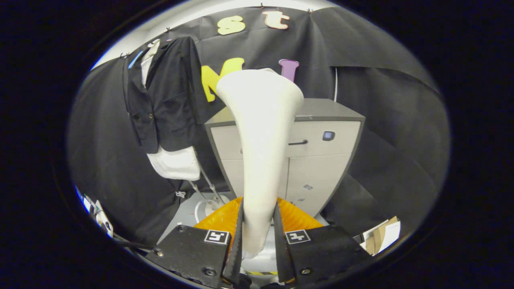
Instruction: Iron the clothes twice with a garment steamer, once on the left side and once on the right side.
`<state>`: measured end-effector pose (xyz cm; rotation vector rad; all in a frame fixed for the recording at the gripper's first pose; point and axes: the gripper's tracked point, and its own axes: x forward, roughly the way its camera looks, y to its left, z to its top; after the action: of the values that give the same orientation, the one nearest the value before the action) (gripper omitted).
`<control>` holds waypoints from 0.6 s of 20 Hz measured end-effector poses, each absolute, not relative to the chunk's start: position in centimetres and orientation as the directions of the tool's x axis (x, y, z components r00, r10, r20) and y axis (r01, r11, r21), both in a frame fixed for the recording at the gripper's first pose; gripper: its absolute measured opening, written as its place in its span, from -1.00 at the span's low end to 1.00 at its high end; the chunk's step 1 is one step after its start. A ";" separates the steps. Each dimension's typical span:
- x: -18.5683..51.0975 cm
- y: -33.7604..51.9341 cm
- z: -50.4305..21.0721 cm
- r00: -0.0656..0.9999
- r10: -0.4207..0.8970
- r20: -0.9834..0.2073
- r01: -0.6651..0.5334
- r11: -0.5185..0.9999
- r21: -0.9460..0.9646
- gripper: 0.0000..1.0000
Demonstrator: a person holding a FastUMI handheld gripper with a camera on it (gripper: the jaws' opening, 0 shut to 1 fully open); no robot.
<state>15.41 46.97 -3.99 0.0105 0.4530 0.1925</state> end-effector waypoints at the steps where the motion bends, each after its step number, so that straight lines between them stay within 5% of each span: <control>1: 15.5 47.0 -4.0 0.885 0.179 -0.429 -0.176 0.983 0.049 -0.25; 12: 15.3 46.5 -4.6 0.897 0.164 -0.410 -0.158 0.986 0.048 -0.25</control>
<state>15.32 46.48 -4.55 0.0140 0.4254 0.1664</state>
